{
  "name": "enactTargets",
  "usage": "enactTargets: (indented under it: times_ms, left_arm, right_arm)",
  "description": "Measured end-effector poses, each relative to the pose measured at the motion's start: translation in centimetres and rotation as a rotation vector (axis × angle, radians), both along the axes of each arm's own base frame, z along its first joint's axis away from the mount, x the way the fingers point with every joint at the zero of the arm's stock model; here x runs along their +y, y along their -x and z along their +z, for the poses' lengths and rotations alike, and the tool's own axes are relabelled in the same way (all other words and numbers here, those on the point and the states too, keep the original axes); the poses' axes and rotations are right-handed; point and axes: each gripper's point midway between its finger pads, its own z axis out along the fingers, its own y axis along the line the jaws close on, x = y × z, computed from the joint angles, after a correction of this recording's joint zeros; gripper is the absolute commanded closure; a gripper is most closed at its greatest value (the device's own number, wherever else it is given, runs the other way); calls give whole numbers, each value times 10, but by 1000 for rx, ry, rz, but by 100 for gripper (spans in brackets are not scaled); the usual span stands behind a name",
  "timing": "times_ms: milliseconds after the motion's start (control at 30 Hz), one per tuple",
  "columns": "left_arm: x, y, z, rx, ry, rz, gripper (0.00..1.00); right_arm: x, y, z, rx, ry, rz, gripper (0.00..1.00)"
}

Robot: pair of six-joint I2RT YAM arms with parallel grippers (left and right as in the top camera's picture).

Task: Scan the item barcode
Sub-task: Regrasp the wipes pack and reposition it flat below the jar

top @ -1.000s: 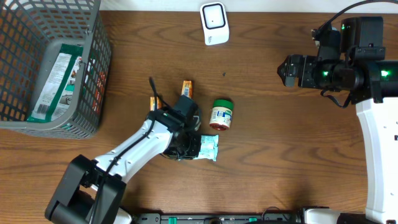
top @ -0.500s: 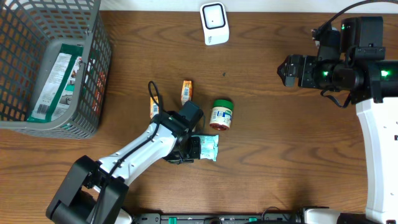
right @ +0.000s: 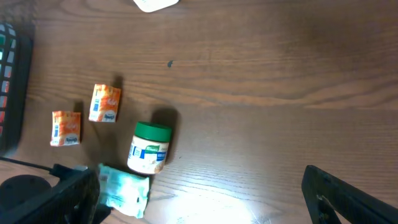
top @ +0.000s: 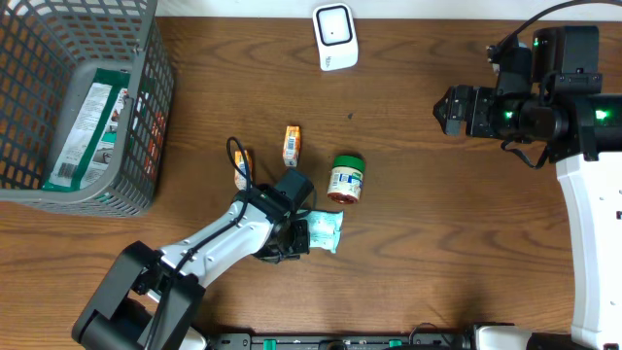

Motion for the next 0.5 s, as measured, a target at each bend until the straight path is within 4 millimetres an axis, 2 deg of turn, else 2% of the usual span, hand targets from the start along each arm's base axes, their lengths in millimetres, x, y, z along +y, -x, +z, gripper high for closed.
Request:
enactTargets:
  times_ms: [300,500]
  left_arm:
    - [25,-37,-1,-94,-39,112,90]
    - [24,-59,2,-179,-26,135,90]
  right_arm:
    - [0,0,0,0,0,0,1]
    - [0,0,0,0,0,0,1]
